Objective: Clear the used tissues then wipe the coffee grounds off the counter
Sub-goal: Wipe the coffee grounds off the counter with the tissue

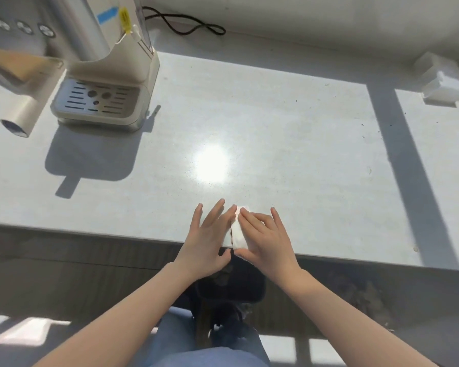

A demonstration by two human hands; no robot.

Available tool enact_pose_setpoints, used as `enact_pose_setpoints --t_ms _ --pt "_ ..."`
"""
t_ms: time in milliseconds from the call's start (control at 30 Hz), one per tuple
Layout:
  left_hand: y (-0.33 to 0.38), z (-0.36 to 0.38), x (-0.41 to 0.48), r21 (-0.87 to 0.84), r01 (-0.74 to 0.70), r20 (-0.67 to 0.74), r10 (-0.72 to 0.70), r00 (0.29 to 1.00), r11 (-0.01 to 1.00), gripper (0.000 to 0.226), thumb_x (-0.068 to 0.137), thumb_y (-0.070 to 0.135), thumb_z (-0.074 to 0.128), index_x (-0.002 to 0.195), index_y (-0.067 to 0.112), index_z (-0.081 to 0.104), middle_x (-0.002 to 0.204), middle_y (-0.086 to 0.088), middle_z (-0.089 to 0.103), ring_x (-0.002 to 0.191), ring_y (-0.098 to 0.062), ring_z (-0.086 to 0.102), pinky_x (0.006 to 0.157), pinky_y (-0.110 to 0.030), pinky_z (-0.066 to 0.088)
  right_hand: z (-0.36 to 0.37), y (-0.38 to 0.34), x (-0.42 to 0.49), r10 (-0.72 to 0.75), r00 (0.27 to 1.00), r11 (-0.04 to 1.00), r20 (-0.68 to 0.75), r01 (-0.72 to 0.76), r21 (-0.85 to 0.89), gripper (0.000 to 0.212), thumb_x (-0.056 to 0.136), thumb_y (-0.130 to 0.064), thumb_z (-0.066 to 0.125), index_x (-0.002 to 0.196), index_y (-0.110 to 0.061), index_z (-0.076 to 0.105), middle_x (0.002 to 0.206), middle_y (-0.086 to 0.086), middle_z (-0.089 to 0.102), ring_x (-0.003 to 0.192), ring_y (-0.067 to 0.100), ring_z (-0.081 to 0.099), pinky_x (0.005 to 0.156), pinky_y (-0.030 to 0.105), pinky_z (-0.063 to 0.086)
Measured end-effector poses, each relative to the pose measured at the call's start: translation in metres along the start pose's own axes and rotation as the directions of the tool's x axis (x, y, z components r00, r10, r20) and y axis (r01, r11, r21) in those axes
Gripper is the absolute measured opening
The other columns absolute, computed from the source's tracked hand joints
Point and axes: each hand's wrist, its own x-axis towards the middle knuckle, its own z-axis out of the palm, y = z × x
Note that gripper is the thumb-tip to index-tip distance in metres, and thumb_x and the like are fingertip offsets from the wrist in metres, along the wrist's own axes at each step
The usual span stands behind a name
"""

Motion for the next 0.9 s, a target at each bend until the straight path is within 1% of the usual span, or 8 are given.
enact_pose_setpoints --t_ms 67,133,200,400,533,667,800,900 --pt "-0.007 -0.004 -0.005 -0.060 0.015 -0.044 -0.018 0.999 0.998 0.073 0.080 0.031 0.057 0.144 0.013 0.027 0.153 0.005 0.030 0.148 -0.015 0.004 0.118 -0.056 0.002 0.004 -0.001 -0.001 0.013 0.999 1.000 -0.036 -0.013 0.000 0.081 0.065 -0.052 0.078 0.133 -0.015 0.053 0.140 -0.004 0.054 0.118 0.019 0.055 0.114 0.045 0.014" --pt "-0.014 -0.009 -0.010 -0.172 0.053 -0.078 -0.067 0.995 0.984 0.075 0.077 0.032 0.060 0.143 0.017 0.029 0.150 0.008 0.035 0.148 -0.011 0.005 0.119 -0.051 -0.002 0.007 -0.003 -0.003 0.029 0.998 1.000 -0.061 -0.030 -0.003 0.083 0.064 -0.051 0.079 0.135 -0.017 0.051 0.139 -0.004 0.054 0.119 0.019 0.055 0.114 0.045 0.016" --pt "-0.022 -0.014 -0.013 -0.228 0.080 -0.095 -0.103 0.990 0.970 0.074 0.076 0.032 0.062 0.142 0.019 0.030 0.151 0.009 0.034 0.147 -0.009 0.005 0.120 -0.048 -0.004 0.010 -0.007 -0.003 0.047 0.996 0.999 -0.078 -0.047 -0.006 0.086 0.062 -0.051 0.081 0.136 -0.019 0.049 0.138 -0.004 0.055 0.118 0.019 0.054 0.113 0.047 0.019" --pt "-0.041 -0.022 -0.019 -0.223 0.112 -0.152 -0.148 0.977 0.968 0.066 0.081 0.027 0.061 0.140 0.014 0.036 0.152 0.004 0.035 0.146 -0.012 0.014 0.120 -0.044 0.002 0.018 -0.021 -0.002 0.064 0.995 0.996 -0.073 -0.068 -0.065 0.081 0.061 -0.048 0.083 0.131 -0.023 0.051 0.131 -0.002 0.056 0.113 0.020 0.054 0.113 0.048 0.020" --pt "-0.043 -0.024 -0.018 -0.236 0.107 -0.143 -0.143 0.979 0.966 0.064 0.081 0.024 0.062 0.139 0.013 0.037 0.151 0.004 0.036 0.146 -0.012 0.014 0.120 -0.044 0.003 0.023 -0.029 -0.001 0.060 0.994 0.997 -0.094 -0.064 -0.033 0.075 0.062 -0.036 0.086 0.128 -0.025 0.054 0.127 -0.003 0.059 0.110 0.020 0.057 0.113 0.047 0.023" --pt "-0.039 -0.023 -0.020 -0.260 0.088 -0.141 -0.128 0.982 0.962 0.060 0.081 0.023 0.061 0.137 0.011 0.042 0.149 0.002 0.039 0.145 -0.014 0.018 0.120 -0.048 0.008 0.029 -0.033 -0.001 0.002 0.972 0.998 -0.237 0.013 0.059 0.056 0.061 -0.012 0.088 0.111 -0.024 0.067 0.111 -0.004 0.068 0.094 0.019 0.063 0.110 0.046 0.030" --pt "-0.038 -0.021 -0.026 -0.250 0.095 -0.155 -0.137 0.978 0.964 0.061 0.080 0.024 0.062 0.137 0.011 0.043 0.147 0.001 0.043 0.144 -0.017 0.023 0.119 -0.048 0.012 0.032 -0.030 -0.007 -0.069 0.938 0.988 -0.340 0.111 0.108 0.041 0.065 -0.004 0.084 0.099 -0.022 0.070 0.091 -0.005 0.070 0.072 0.018 0.060 0.108 0.046 0.035" --pt "-0.037 -0.020 -0.032 -0.251 0.101 -0.134 -0.138 0.981 0.963 0.061 0.079 0.025 0.060 0.137 0.014 0.043 0.148 0.004 0.041 0.144 -0.012 0.021 0.120 -0.048 0.012 0.028 -0.028 -0.012 -0.060 0.927 0.982 -0.369 0.122 0.146 0.031 0.068 0.000 0.081 0.088 -0.020 0.071 0.081 -0.005 0.068 0.067 0.018 0.056 0.111 0.045 0.032"
